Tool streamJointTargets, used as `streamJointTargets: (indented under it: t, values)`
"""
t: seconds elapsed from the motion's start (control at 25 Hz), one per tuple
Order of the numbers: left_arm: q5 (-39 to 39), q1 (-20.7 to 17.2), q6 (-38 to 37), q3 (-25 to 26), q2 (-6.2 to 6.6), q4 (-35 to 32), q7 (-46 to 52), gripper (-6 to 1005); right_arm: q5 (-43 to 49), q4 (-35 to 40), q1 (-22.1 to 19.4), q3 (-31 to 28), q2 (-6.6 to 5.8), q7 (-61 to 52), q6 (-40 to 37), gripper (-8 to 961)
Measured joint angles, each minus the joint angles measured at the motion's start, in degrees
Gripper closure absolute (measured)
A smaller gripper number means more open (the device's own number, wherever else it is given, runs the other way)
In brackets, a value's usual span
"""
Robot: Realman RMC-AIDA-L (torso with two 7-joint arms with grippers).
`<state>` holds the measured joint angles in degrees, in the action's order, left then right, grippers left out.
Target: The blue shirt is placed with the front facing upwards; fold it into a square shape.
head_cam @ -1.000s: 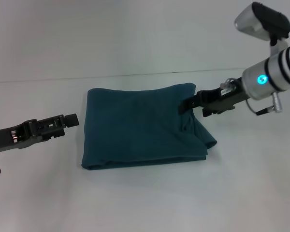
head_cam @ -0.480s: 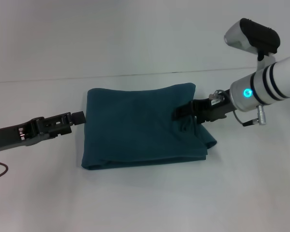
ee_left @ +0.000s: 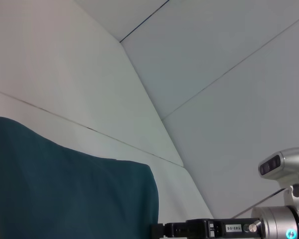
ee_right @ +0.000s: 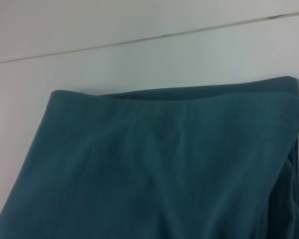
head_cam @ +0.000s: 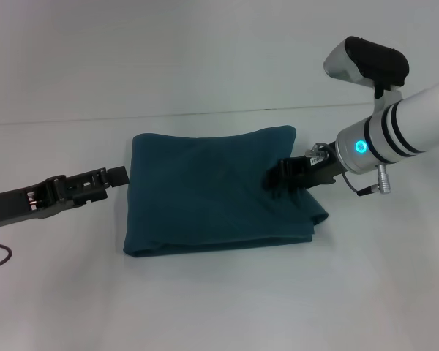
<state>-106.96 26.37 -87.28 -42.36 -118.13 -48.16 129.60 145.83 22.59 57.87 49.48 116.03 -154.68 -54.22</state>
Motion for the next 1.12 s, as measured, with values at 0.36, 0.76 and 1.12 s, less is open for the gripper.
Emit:
streamJointTargets:
  t: [0.36,0.76,1.12]
  values:
    - [0.0,0.1,0.0,0.0,0.0,0.1,-0.1,50,0.1,0.2,-0.3,0.7,-0.29,-0.3,-0.3,517]
    - [0.1,0.2,0.0,0.0,0.0,0.1,-0.1,50,-0.1,4.7,-1.3,0.3,-0.38,-0.9,-3.3,833]
    - [0.1,0.4,0.4,0.8,0.0,0.1,-0.1,50,-0.2,8.3,-2.3,0.3,-0.37,-1.6,-4.4,854]
